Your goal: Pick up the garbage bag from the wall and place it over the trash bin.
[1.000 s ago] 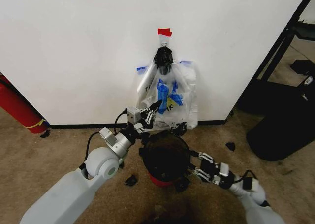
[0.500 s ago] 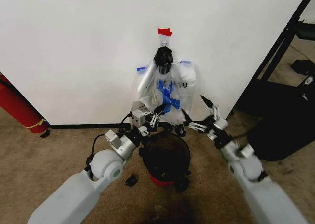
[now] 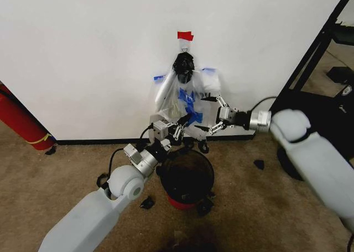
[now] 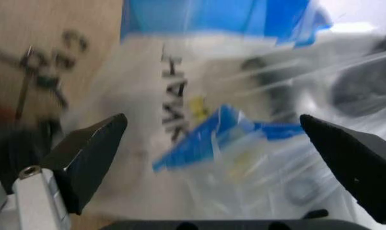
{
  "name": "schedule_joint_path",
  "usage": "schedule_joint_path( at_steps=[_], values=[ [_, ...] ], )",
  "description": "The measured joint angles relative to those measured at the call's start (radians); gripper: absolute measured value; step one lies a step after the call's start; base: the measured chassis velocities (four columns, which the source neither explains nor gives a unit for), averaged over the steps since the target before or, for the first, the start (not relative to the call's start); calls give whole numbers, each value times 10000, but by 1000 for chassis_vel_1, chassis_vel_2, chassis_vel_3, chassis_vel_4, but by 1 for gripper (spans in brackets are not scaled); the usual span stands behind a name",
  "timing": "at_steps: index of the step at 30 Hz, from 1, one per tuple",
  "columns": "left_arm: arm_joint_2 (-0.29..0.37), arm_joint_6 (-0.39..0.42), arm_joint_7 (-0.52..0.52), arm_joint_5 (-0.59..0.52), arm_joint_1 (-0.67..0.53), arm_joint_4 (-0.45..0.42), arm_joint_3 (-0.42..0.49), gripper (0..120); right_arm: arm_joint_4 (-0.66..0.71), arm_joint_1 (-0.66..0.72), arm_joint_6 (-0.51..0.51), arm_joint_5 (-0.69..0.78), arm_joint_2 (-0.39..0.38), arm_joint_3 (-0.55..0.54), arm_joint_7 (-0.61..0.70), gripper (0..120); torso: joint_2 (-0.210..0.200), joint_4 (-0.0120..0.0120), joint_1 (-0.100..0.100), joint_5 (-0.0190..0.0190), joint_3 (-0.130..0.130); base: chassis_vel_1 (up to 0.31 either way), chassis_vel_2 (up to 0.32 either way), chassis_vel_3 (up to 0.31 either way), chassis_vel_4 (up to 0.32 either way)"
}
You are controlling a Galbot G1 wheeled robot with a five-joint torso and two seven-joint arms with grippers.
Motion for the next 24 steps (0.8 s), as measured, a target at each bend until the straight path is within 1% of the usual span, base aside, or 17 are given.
schedule_joint_path(
  at_steps=[4, 5, 8, 11, 12, 17, 18, 19, 21, 24],
  values=[
    [-3, -70, 1, 27, 20, 54, -49, 0, -467, 579, 126, -871, 443, -173, -401, 100, 0, 0, 0, 1, 0, 0, 0, 0, 0],
    [-3, -70, 1, 27, 20, 54, -49, 0, -467, 579, 126, -871, 443, -173, -401, 100, 0, 0, 0, 1, 0, 0, 0, 0, 0],
    [18, -111, 3, 49, 74, 92, -102, 0, -585, 654, 326, -1558, 821, -188, -480, 98, 0, 0, -1, 0, 0, 0, 0, 0, 0],
    [92, -131, 4, 53, 104, 109, -164, 0, -619, 634, 466, -2015, 1110, -150, -730, 88, -1, 1, -1, 1, 0, 0, 0, 0, 0],
    [92, -131, 4, 53, 104, 109, -164, 0, -619, 634, 466, -2015, 1110, -150, -730, 88, -1, 1, -1, 1, 0, 0, 0, 0, 0],
    [138, -136, 4, 58, 154, 114, -219, 0, -621, 456, 626, -2515, 1269, 192, -1618, 68, -1, 1, -1, 1, -1, 0, 0, 0, 0],
    [131, -136, 2, 75, 180, 114, -223, 0, -604, 343, 697, -2682, 1263, 343, -1841, 63, -1, 0, -1, 1, -1, 0, 0, 0, 0],
    [131, -136, 2, 75, 180, 114, -223, 0, -604, 343, 697, -2682, 1263, 343, -1841, 63, -1, 0, -1, 1, -1, 0, 0, 0, 0],
    [101, -136, -2, 125, 211, 113, -221, 0, -563, 121, 787, -2786, 1167, 556, -1983, 54, -1, 0, -1, 3, 0, 0, 0, 0, 0],
    [32, -114, -12, 190, 219, 108, -183, 0, -491, -255, 913, -2677, 957, 783, -1646, 42, -1, 0, -2, 3, -1, 0, 0, 0, 0]
  ],
)
